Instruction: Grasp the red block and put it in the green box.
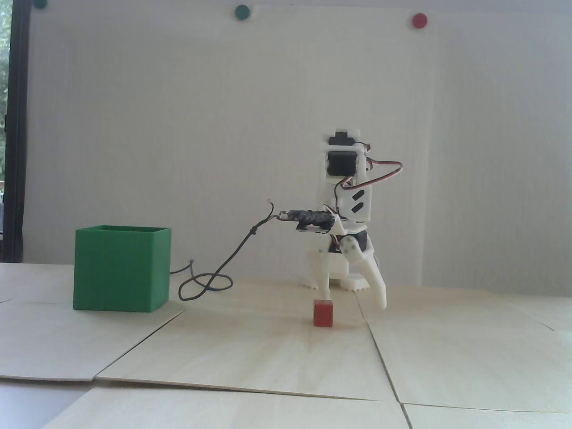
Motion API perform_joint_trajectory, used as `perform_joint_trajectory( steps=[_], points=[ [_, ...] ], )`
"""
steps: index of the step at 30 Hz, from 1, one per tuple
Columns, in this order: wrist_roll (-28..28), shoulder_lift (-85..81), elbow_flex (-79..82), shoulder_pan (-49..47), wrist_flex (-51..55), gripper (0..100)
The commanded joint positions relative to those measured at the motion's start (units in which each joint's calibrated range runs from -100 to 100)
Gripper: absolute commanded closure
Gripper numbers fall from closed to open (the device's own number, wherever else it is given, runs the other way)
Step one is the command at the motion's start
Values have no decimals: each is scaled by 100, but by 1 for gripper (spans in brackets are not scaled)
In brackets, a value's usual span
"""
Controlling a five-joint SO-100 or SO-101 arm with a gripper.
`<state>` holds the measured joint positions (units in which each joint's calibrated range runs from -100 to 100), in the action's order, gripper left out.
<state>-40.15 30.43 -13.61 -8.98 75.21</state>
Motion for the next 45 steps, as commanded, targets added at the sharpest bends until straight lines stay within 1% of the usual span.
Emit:
perform_joint_trajectory(
  steps=[1, 3, 7, 31, 45],
  points=[
    [22, -149, -130, 355, -67, 67],
    [43, -133, -130, 428, -227, 67],
    [251, -102, -130, 532, -868, 67],
    [267, -86, -121, 218, -969, 67],
    [256, -86, -121, 580, -961, 67]
  ],
)
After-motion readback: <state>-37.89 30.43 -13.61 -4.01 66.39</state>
